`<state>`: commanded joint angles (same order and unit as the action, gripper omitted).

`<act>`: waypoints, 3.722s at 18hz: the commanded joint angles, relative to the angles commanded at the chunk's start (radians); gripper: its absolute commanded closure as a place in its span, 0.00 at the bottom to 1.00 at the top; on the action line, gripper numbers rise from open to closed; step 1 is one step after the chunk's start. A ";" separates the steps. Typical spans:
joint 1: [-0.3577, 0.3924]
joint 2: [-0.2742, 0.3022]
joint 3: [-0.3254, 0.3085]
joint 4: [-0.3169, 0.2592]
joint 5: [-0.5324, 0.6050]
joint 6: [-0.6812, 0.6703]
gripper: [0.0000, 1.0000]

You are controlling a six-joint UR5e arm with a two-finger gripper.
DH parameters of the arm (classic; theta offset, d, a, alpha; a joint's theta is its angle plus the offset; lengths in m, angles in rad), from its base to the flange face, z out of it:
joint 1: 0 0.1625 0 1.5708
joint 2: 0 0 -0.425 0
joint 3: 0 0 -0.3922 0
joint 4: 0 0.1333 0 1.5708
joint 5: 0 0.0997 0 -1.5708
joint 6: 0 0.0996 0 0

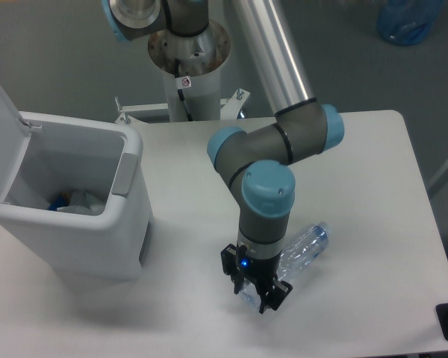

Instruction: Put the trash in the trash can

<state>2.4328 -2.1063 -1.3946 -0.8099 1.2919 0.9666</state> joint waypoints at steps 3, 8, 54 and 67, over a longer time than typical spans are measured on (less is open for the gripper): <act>0.002 0.029 0.028 -0.002 -0.123 -0.070 0.47; 0.031 0.077 0.112 0.000 -0.513 -0.307 0.47; 0.127 0.450 -0.330 0.005 -1.129 -0.103 0.00; 0.365 0.220 -0.127 0.006 -0.545 -0.026 0.00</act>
<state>2.7980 -1.8867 -1.5219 -0.8038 0.7466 0.9403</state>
